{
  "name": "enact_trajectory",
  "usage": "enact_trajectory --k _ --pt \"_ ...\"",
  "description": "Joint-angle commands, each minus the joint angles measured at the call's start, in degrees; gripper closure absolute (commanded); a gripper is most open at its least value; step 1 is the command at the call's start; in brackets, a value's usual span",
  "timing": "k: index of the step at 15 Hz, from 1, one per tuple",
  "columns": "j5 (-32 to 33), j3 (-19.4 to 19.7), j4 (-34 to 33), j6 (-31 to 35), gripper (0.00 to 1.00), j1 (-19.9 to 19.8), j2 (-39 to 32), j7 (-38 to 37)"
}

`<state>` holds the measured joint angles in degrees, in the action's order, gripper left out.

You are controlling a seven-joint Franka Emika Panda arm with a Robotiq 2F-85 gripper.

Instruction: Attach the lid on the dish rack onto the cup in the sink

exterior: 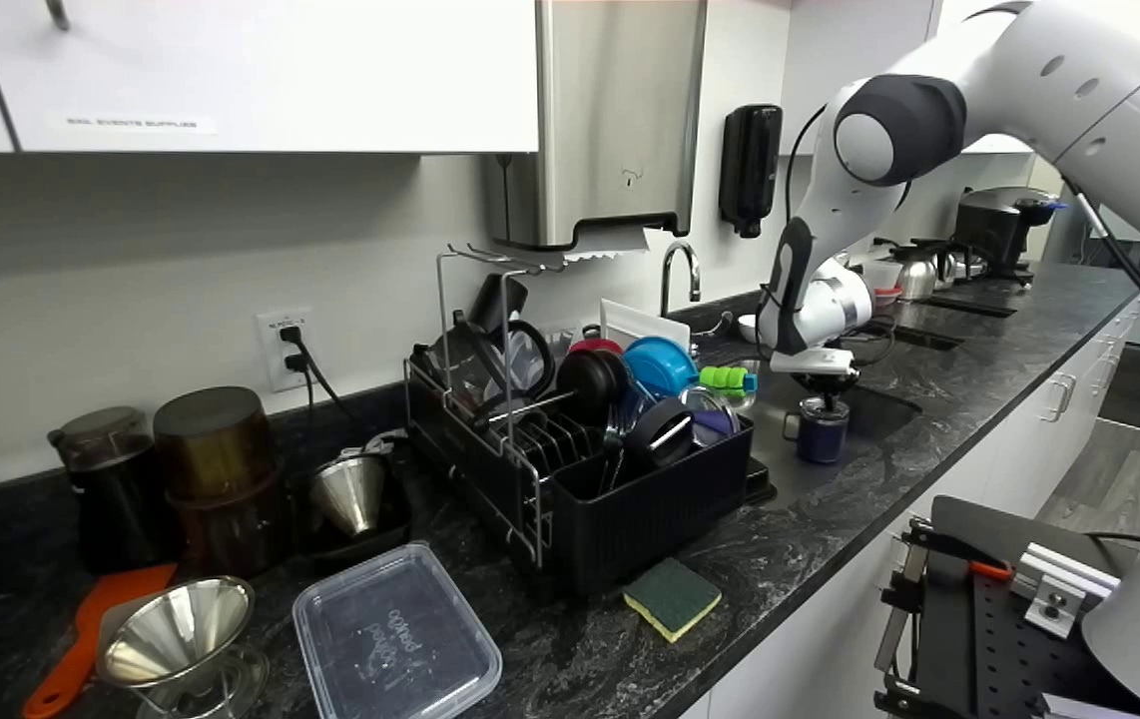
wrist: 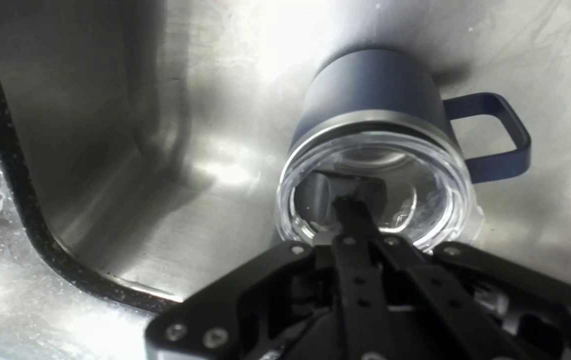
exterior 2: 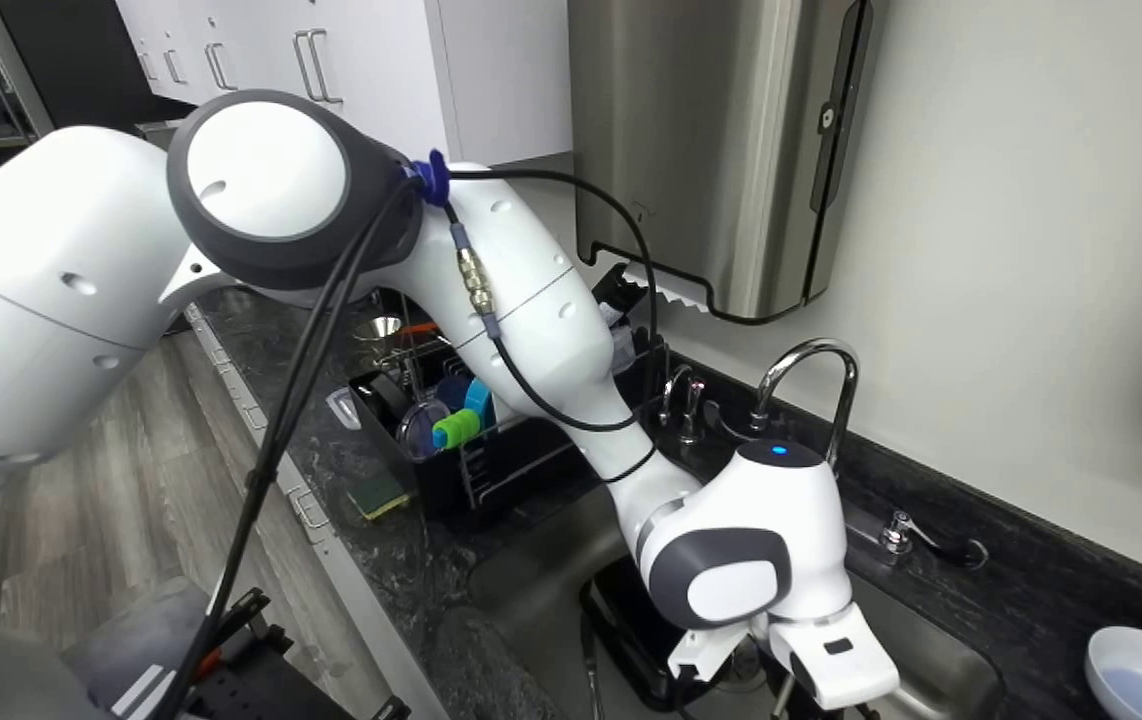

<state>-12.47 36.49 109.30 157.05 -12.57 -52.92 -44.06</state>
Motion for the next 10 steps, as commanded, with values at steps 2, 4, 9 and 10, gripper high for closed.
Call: enact_trajectory --k 2,4,9,10 --pt "0.4 -2.7 -0.9 -0.5 1.0 -2.7 0.1 2.7" --pt "0.4 -2.8 -0.9 -0.4 1.0 -2.7 0.1 3.1" --pt "0.3 -2.9 -0.6 -0.1 1.0 -2.7 0.0 3.7" --pt "0.3 -2.9 -0.6 0.0 1.0 -2.7 0.0 3.8"
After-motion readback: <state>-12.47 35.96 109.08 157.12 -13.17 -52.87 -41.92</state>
